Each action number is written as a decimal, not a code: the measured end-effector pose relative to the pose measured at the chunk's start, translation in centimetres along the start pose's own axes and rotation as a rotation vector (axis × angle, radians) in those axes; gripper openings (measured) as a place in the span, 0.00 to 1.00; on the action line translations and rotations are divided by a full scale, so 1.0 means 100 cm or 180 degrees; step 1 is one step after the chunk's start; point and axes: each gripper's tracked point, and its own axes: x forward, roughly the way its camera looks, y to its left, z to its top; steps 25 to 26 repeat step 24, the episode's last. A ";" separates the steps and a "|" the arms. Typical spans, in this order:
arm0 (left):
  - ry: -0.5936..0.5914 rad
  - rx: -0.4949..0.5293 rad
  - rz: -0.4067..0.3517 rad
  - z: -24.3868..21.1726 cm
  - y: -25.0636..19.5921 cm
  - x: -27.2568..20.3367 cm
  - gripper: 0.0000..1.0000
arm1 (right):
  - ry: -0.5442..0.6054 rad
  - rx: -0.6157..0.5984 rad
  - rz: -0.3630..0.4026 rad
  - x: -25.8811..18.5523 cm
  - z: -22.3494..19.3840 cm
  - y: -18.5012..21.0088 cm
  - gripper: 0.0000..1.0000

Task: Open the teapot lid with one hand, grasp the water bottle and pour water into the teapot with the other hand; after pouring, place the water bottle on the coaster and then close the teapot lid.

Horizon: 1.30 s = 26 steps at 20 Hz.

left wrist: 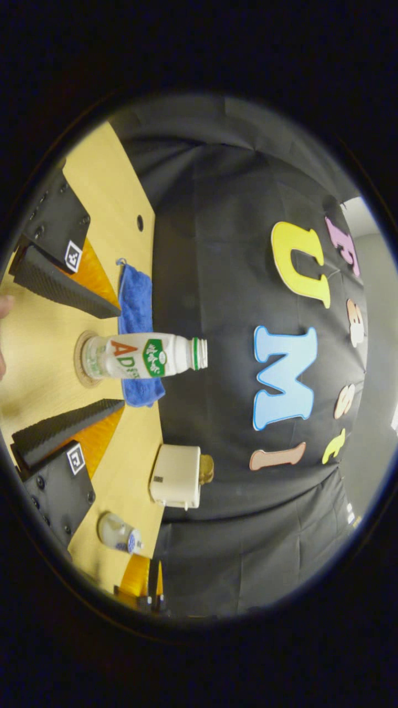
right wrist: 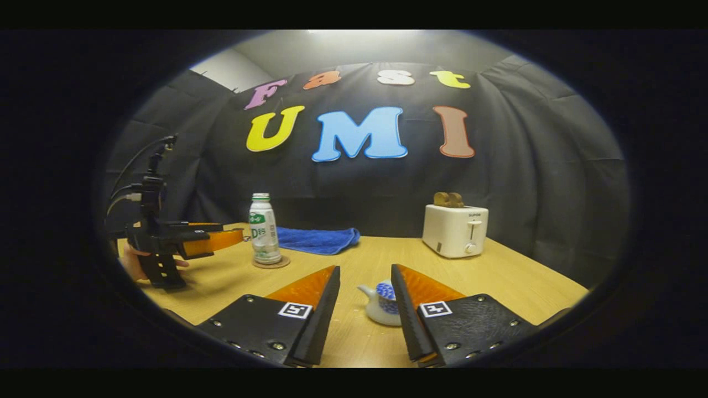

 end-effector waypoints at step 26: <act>-0.0201 0.0107 0.0313 -0.007 -0.050 -0.080 1.00 | -0.0131 0.0129 -0.0340 -0.021 -0.003 0.055 0.95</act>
